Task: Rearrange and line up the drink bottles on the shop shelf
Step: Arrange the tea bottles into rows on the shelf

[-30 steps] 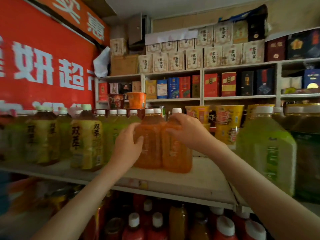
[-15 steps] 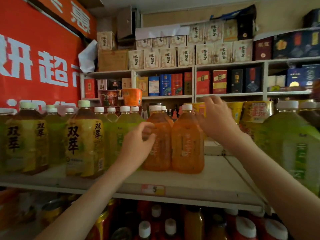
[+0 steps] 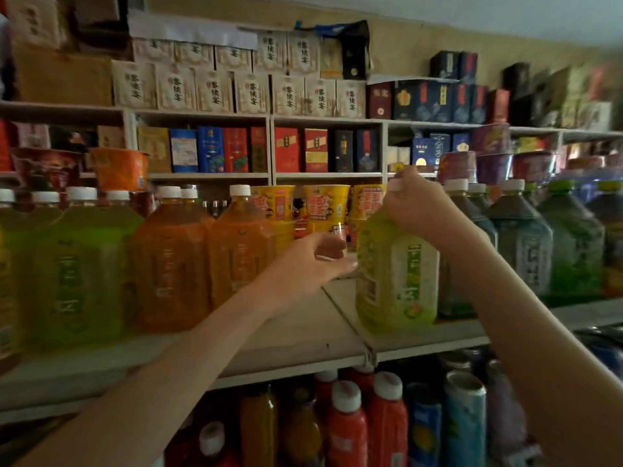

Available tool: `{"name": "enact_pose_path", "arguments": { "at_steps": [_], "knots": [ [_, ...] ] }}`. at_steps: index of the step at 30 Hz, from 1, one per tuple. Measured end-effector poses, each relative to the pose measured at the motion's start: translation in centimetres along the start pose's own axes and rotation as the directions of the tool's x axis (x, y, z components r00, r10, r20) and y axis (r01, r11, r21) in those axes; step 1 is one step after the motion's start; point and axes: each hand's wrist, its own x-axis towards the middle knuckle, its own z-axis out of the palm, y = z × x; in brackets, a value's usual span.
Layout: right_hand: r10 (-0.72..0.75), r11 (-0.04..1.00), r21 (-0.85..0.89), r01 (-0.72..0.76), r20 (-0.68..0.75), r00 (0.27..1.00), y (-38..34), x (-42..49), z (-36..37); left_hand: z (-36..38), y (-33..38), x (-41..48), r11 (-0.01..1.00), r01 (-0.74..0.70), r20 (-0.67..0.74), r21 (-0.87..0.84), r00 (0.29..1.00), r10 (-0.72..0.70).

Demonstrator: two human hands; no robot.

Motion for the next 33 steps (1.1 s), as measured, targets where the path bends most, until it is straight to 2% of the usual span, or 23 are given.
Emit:
{"name": "enact_pose_path", "arguments": {
  "at_steps": [2,6,9,13,17,23,30,33],
  "knots": [
    [-0.003,0.998,0.066,0.004,-0.019,1.0,0.4,0.1,-0.5,-0.1,0.2,0.0,1.0,-0.013,0.0,-0.011,1.0,0.013],
    [-0.129,0.986,0.099,0.138,-0.091,0.988,-0.4,0.0,-0.6,-1.6,0.1,-0.7,0.999,-0.013,-0.07,-0.033,0.998,0.011],
    [-0.17,0.979,0.094,0.181,-0.12,0.978,-2.3,-0.3,-0.1,-3.3,0.1,-1.9,1.0,-0.026,-0.127,-0.009,0.992,0.024],
    [-0.223,0.95,0.19,0.248,-0.143,0.964,-6.2,-0.3,0.6,-5.9,-0.1,-3.8,0.999,-0.012,-0.227,0.049,0.974,0.023],
    [-0.274,0.907,0.29,0.305,-0.142,0.951,-10.7,-0.5,2.8,-8.5,-0.8,-6.4,0.996,0.028,-0.356,0.079,0.934,0.002],
    [-0.349,0.846,0.437,0.307,0.018,0.937,-17.2,-2.0,7.5,-11.7,-1.5,-9.6,0.991,0.131,-0.494,0.018,0.863,-0.105],
    [-0.404,0.765,0.555,0.328,0.017,0.914,-23.1,-3.2,11.9,-15.7,-2.9,-12.1,0.977,0.211,-0.66,0.019,0.737,-0.146],
    [-0.405,0.747,0.576,0.331,0.0,0.914,-24.2,-3.6,13.7,-16.8,-3.6,-12.7,0.965,0.253,-0.673,0.067,0.726,-0.143]
  ]
}}
